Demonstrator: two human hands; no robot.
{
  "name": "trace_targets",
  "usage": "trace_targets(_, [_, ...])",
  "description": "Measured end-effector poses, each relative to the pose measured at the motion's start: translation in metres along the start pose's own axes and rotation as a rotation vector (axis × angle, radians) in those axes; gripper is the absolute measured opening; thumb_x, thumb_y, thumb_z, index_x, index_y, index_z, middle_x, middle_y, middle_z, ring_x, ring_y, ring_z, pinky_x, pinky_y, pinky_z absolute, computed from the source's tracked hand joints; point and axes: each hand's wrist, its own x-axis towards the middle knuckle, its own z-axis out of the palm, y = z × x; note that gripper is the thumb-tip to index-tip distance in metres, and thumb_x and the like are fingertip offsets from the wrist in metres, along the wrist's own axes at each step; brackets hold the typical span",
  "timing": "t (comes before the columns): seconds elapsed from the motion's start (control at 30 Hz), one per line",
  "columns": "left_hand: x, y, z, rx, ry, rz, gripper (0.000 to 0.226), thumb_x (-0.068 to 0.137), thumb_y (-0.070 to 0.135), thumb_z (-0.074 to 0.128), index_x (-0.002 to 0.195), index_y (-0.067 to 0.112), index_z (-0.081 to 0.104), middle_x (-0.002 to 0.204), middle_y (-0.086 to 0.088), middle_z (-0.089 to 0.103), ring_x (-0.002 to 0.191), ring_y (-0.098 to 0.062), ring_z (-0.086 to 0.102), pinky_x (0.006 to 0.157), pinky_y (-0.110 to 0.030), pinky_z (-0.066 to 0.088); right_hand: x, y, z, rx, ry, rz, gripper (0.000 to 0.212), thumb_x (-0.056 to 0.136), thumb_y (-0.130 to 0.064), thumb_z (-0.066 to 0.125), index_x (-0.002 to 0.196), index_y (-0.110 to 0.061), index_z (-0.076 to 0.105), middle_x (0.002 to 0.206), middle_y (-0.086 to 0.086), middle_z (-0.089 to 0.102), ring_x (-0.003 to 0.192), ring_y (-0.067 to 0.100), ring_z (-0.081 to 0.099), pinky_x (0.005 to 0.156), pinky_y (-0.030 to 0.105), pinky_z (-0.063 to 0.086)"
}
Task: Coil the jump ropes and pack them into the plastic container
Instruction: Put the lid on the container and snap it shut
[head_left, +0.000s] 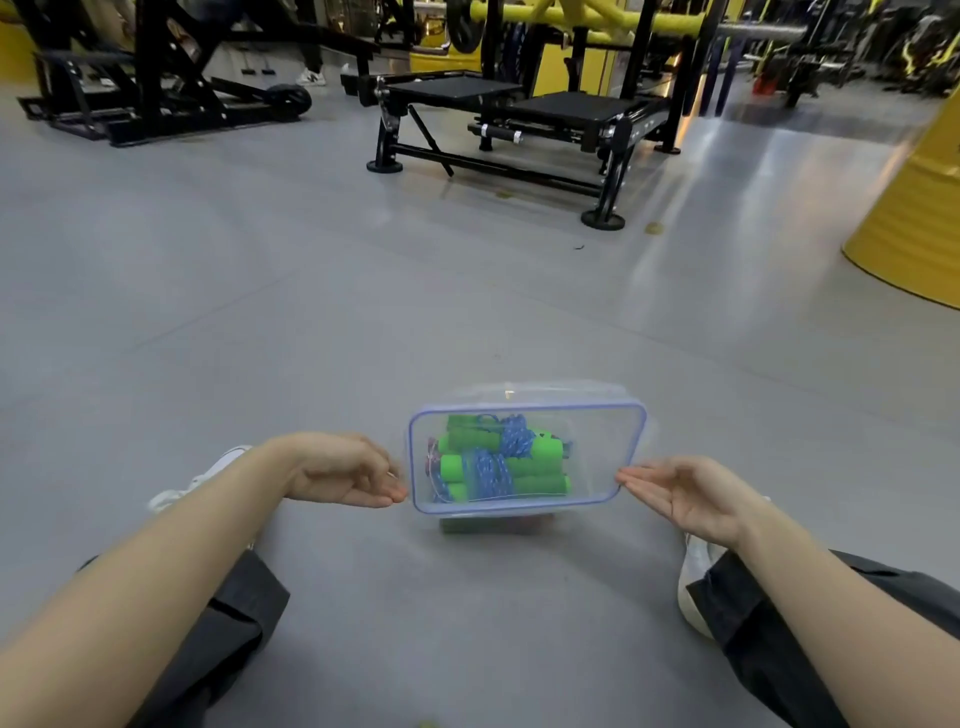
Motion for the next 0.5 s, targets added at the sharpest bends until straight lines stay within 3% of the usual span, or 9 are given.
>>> trace_targets(0.07, [0.001, -0.002, 0.001, 0.069, -0.024, 0.023, 0.006, 0.088, 0.002, 0.059, 0.09, -0.001, 0.064, 0.085, -0.012, 0.068, 0.072, -0.012, 0.07, 0.064, -0.02, 0.055, 0.001, -0.001, 0.005, -0.129, -0.036, -0.037, 0.014, 0.091, -0.001, 0.047, 0.097, 0.007, 0.057, 0.086, 0.021, 0.068, 0.07, 0.027, 0.071, 0.06, 0.029, 0.06])
trace_targets(0.13, [0.011, -0.004, 0.004, 0.106, 0.038, 0.031, 0.028, 0.084, 0.03, 0.068, 0.091, 0.004, 0.062, 0.082, -0.008, 0.066, 0.068, -0.012, 0.066, 0.06, -0.019, 0.053, 0.011, 0.001, 0.008, -0.407, 0.024, -0.061, 0.017, 0.088, -0.015, 0.061, 0.094, 0.0, 0.058, 0.077, 0.014, 0.061, 0.066, 0.022, 0.062, 0.061, 0.028, 0.055])
trace_targets(0.2, [0.024, -0.004, 0.012, 0.186, 0.166, 0.052, 0.04, 0.085, 0.047, 0.062, 0.087, 0.007, 0.056, 0.076, -0.008, 0.06, 0.061, -0.014, 0.059, 0.054, -0.019, 0.05, 0.024, 0.003, 0.013, -0.636, 0.144, -0.132, 0.026, 0.083, -0.027, 0.068, 0.085, -0.005, 0.056, 0.064, 0.01, 0.053, 0.056, 0.018, 0.05, 0.054, 0.024, 0.042])
trace_targets(0.3, [0.049, -0.008, 0.023, 0.296, 0.368, 0.126, 0.04, 0.09, 0.046, 0.055, 0.082, 0.008, 0.05, 0.067, -0.008, 0.051, 0.053, -0.017, 0.045, 0.049, -0.019, 0.041, 0.046, 0.01, 0.022, -0.731, 0.242, -0.222, 0.033, 0.082, -0.033, 0.068, 0.069, -0.01, 0.048, 0.055, 0.008, 0.045, 0.047, 0.018, 0.039, 0.046, 0.024, 0.032])
trace_targets(0.4, [0.069, -0.012, 0.019, 0.509, 0.569, 0.182, 0.046, 0.093, 0.047, 0.05, 0.063, 0.016, 0.034, 0.062, -0.005, 0.04, 0.054, -0.021, 0.034, 0.052, -0.028, 0.028, 0.068, 0.012, 0.03, -0.705, 0.282, -0.274, 0.038, 0.082, -0.034, 0.068, 0.066, -0.013, 0.041, 0.053, 0.004, 0.037, 0.047, 0.017, 0.032, 0.044, 0.023, 0.023])
trace_targets(0.5, [0.089, -0.014, 0.019, 0.611, 0.663, 0.17, 0.045, 0.093, 0.046, 0.048, 0.062, 0.015, 0.036, 0.064, -0.003, 0.041, 0.062, -0.023, 0.039, 0.056, -0.03, 0.03, 0.089, 0.016, 0.031, -0.861, 0.38, -0.265, 0.036, 0.084, -0.041, 0.064, 0.066, -0.014, 0.047, 0.065, 0.003, 0.044, 0.065, 0.022, 0.043, 0.051, 0.029, 0.034])
